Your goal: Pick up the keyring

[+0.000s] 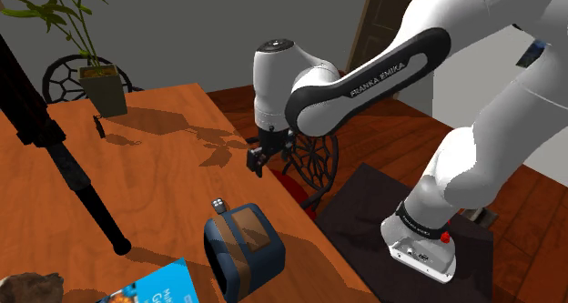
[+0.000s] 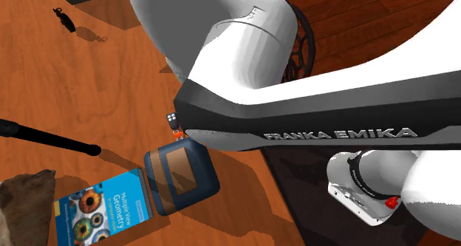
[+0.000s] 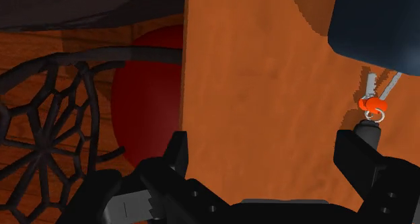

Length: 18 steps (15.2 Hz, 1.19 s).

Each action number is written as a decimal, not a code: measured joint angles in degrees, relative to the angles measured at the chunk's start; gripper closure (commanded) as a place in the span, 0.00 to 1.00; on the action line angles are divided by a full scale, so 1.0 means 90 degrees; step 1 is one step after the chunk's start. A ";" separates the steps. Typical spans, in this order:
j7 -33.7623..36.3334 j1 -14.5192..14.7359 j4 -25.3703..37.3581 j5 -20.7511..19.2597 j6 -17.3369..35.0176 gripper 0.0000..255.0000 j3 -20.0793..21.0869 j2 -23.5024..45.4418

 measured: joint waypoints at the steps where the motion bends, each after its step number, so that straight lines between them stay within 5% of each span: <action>1: 0.0210 -0.0007 0.0128 -0.0162 0.0161 0.00 0.0082 0.0296; 5: 0.1031 0.0070 0.0690 -0.0900 0.0617 0.00 0.0239 0.1397; 12: 0.2354 0.0720 0.2022 -0.2192 0.0957 0.00 0.0003 0.3242; 18: 0.2754 0.1025 0.2357 -0.2629 0.1234 0.00 -0.0235 0.3910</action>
